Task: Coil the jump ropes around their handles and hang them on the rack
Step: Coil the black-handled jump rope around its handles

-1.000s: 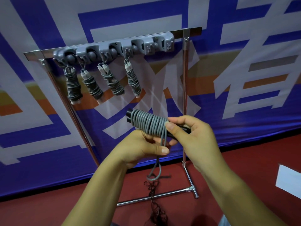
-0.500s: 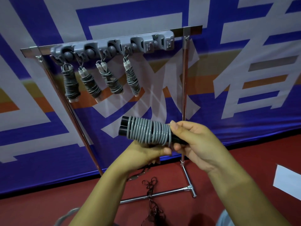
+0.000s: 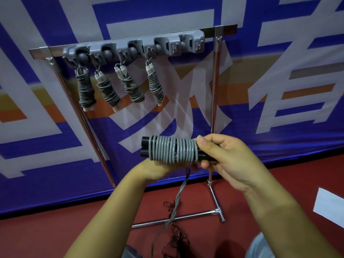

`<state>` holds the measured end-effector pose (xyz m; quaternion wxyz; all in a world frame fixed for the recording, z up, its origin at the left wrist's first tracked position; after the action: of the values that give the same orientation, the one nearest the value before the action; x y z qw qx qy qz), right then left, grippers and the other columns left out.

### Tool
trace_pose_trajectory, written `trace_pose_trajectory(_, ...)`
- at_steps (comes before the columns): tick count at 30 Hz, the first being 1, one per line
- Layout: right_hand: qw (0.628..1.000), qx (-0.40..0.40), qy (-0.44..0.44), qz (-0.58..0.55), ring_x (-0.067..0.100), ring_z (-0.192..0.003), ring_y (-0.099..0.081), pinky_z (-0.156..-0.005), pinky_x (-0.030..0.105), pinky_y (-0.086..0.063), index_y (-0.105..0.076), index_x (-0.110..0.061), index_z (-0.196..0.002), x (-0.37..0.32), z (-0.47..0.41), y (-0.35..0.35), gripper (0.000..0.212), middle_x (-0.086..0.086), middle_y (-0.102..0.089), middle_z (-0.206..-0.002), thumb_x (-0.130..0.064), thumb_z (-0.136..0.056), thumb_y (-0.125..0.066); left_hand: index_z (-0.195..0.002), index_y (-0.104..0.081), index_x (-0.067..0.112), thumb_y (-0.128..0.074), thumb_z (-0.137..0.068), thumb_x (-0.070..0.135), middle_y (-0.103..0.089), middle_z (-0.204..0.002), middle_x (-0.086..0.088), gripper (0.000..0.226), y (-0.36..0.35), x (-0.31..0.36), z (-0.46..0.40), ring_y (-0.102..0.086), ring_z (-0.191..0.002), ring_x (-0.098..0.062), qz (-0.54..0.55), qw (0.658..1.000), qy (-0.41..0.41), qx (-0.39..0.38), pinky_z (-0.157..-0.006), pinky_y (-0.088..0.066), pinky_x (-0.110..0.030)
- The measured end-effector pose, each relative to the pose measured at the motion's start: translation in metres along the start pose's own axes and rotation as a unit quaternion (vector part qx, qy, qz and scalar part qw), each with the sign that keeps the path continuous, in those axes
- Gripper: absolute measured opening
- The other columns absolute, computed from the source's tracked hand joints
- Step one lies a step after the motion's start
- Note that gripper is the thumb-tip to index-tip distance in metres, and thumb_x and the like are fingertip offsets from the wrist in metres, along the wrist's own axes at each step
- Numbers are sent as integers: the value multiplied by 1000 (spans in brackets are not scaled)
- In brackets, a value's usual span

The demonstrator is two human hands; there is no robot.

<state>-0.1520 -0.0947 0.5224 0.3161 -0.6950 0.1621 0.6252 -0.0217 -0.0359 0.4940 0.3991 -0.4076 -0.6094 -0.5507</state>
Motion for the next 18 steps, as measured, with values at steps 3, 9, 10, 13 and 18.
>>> trace_pose_trajectory(3,999,-25,-1,41,8,-47,-51,-51,20,-48,-67,-1,-82,-2,2,2,28,6,-67,-70,-28,-74,-63,-57,-49,10,-88,-38,7,-57,-49,14,44,22,-6,-2,-56,-46,-1,-85,991,87,47,-55,-43,-20)
trace_pose_trajectory(9,993,-75,-35,83,8,-40,-44,-48,19,-46,-64,-8,-73,-4,8,0,19,1,-66,-66,-26,-68,-68,-81,-73,23,-73,-76,19,-68,-78,9,6,14,23,-17,-64,-76,-7,-83,995,-61,14,-74,-49,-22)
trace_pose_trajectory(10,990,-86,-40,102,8,-40,-43,-47,19,-45,-63,-9,-73,-3,9,-1,19,-1,-65,-63,-26,-69,-69,-81,-72,23,-73,-75,23,-68,-79,9,6,16,25,-17,-63,-79,-7,-133,987,-80,35,-77,-48,-23)
trace_pose_trajectory(13,985,-69,-49,147,5,-35,-39,-52,25,-47,-56,-11,-77,3,10,3,20,-7,-59,-52,-24,-75,-71,-74,-69,24,-77,-69,28,-64,-74,8,10,21,32,-17,-59,-77,-4,-206,969,-121,68,-77,-47,-21)
trace_pose_trajectory(18,975,-28,-61,212,4,-35,-40,-56,30,-48,-52,-13,-86,21,-1,11,25,0,-52,-64,-24,-79,-74,-64,-67,18,-81,-65,30,-58,-62,15,18,20,50,-15,-55,-68,-9,-357,909,-181,114,-69,-42,-15)
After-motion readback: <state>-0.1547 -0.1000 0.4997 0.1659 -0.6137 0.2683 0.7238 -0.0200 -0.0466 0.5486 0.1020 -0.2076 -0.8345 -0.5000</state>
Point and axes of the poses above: each hand's wrist, its own z-axis away from the middle knuckle, its own y-axis out of the back of the hand, x = y × z, the point moved 5 cm from there along -z, towards the middle knuckle
